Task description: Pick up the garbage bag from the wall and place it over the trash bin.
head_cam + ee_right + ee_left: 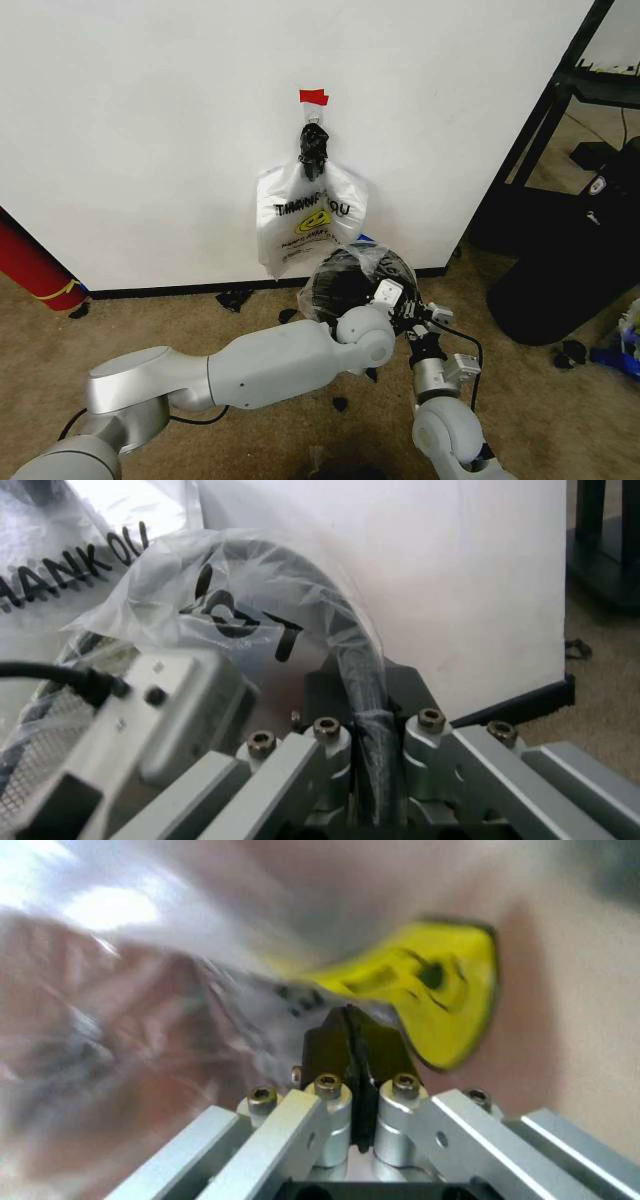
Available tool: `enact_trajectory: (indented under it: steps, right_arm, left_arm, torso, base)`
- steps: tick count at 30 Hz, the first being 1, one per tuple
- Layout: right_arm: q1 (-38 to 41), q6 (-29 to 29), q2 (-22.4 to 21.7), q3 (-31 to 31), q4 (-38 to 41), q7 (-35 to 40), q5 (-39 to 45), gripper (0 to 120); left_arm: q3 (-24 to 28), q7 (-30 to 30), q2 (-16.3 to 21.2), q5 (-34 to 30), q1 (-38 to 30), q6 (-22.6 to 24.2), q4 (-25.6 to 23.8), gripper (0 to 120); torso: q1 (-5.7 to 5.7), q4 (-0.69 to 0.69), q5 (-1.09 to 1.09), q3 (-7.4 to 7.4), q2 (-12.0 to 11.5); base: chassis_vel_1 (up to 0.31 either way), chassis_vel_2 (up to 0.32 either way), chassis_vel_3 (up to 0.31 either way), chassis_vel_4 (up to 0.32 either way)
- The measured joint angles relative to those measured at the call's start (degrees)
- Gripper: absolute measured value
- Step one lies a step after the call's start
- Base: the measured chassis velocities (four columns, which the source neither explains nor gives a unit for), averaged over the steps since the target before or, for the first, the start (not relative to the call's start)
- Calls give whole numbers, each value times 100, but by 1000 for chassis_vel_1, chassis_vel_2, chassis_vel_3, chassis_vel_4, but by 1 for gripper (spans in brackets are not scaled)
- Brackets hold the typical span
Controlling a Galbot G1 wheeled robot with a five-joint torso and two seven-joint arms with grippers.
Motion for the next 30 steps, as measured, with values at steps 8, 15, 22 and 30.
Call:
enact_trajectory:
  steps: [8, 15, 22, 30]
  right_arm:
    - [4, -9, 19, -66, 37, -1, 17, 1]
    - [-17, -81, 0, -99, 153, 13, 231, 1]
    - [-15, -114, -44, -83, 157, 34, 329, 1]
    - [-48, -91, -21, -185, 146, -64, 151, 1]
  left_arm:
    - [-49, -77, -79, 395, 35, -194, 219, 0]
    - [-52, 76, -183, 722, 258, -470, 630, 0]
    - [29, 102, -104, 329, 272, -391, 418, 0]
    - [-24, -5, -187, 401, 87, -284, 648, 0]
  torso:
    - [0, 0, 0, 0, 0]
    - [0, -1, 0, 0, 0]
    - [0, 0, 0, 0, 0]
    - [0, -1, 1, 0, 0]
  base:
    - [0, 0, 0, 0]
    - [0, 0, 0, 0]
    - [0, 0, 0, 0]
    - [0, 0, 0, 0]
